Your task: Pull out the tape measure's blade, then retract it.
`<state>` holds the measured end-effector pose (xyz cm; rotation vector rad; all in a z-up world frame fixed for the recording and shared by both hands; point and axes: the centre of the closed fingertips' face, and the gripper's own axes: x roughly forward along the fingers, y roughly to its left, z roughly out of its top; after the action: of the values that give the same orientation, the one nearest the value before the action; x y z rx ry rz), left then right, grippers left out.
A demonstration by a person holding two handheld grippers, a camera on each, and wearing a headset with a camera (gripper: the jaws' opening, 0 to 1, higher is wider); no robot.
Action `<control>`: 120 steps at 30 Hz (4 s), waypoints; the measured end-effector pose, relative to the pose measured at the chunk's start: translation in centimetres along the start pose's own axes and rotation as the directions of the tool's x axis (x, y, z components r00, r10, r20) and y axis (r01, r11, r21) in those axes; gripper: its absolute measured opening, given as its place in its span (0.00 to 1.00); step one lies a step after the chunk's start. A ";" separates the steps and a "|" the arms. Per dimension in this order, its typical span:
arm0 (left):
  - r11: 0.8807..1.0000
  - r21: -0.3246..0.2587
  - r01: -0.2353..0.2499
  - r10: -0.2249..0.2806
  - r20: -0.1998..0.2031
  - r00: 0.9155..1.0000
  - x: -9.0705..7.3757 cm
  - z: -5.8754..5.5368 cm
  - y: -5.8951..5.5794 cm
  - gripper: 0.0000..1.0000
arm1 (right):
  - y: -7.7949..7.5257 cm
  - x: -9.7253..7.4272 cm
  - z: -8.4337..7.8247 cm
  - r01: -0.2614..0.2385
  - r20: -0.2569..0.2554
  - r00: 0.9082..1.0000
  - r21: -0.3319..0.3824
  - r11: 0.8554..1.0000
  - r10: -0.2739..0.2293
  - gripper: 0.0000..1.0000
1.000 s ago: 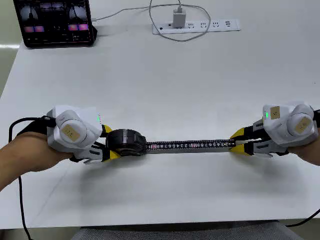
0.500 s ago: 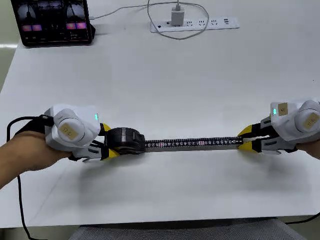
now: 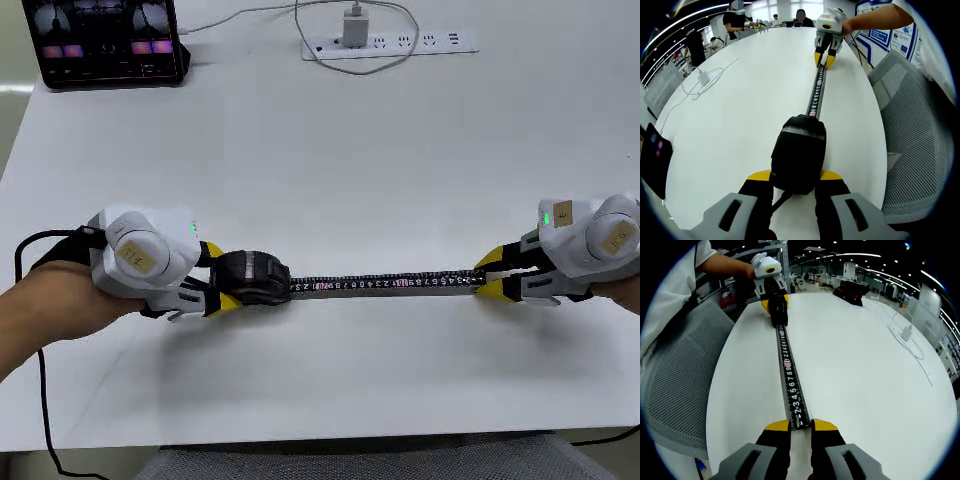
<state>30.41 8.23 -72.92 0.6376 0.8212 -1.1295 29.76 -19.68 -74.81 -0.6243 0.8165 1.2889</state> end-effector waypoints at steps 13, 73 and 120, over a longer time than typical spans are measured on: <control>1.000 -0.029 0.003 -0.003 0.007 1.000 0.0 0.1 0.0 0.29 | 0.1 0.0 -0.1 0.000 -0.020 1.000 -0.011 1.000 0.000 0.15; 0.946 -0.265 -0.185 0.235 0.173 0.956 -5.6 0.8 0.8 0.86 | 2.3 -3.0 1.6 0.131 0.077 0.986 0.208 0.969 -0.149 0.71; 0.905 -0.375 -0.199 0.287 0.197 0.937 -6.8 -1.1 -2.8 0.99 | 4.8 -5.0 1.5 0.179 0.116 0.968 0.303 0.936 -0.222 0.84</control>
<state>26.07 11.79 -67.98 0.2818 0.6817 -0.7860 24.92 -20.46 -69.70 -0.3607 0.7781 0.9917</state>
